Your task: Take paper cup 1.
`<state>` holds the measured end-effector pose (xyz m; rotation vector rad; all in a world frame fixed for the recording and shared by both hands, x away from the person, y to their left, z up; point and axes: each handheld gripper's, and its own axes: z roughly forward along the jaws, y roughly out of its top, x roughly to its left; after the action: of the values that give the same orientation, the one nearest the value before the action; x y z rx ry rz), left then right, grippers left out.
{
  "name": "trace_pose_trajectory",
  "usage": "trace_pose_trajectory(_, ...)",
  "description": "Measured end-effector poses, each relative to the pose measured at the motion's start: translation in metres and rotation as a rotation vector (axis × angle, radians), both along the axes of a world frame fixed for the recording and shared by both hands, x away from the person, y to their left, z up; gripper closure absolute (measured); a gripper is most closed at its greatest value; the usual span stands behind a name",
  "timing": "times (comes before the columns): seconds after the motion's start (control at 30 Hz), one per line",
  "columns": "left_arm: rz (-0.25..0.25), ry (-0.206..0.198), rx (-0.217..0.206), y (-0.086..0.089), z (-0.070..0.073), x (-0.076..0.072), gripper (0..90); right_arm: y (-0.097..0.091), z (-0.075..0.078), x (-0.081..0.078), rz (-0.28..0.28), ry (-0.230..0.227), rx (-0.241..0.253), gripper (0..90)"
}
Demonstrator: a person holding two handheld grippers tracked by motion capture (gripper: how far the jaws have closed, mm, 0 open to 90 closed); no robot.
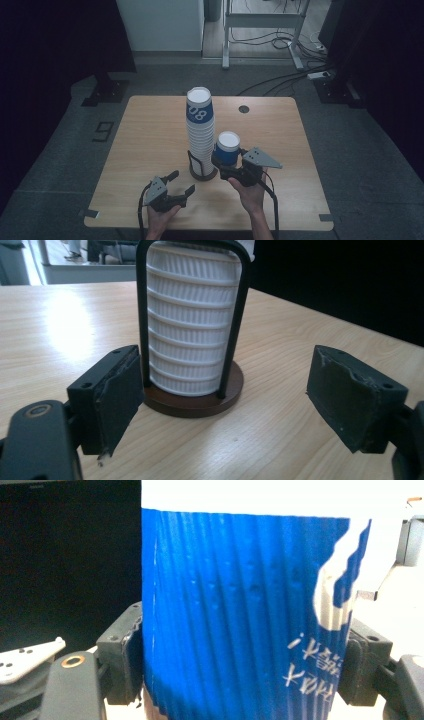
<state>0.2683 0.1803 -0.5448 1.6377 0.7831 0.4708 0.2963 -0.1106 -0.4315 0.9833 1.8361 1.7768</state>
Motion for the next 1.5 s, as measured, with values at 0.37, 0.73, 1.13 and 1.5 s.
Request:
trace_pose_trajectory(0.37,-0.036,-0.02,0.005,-0.002,0.001,-0.004,21.8,0.008,-0.024,-0.006,0.001,0.02,-0.004,22.6)
trace_pose_trajectory(0.73,-0.057,-0.032,0.044,-0.01,0.001,-0.006,26.7,0.009,-0.046,-0.014,0.007,0.052,0.023,22.6)
trace_pose_trajectory(1.13,-0.073,-0.043,0.036,-0.015,0.003,-0.007,27.5,0.013,-0.062,-0.021,0.037,0.082,0.051,22.6)
trace_pose_trajectory(1.5,-0.096,-0.061,0.024,-0.021,0.003,-0.008,31.6,0.017,-0.075,-0.026,0.05,0.128,0.109,22.6)
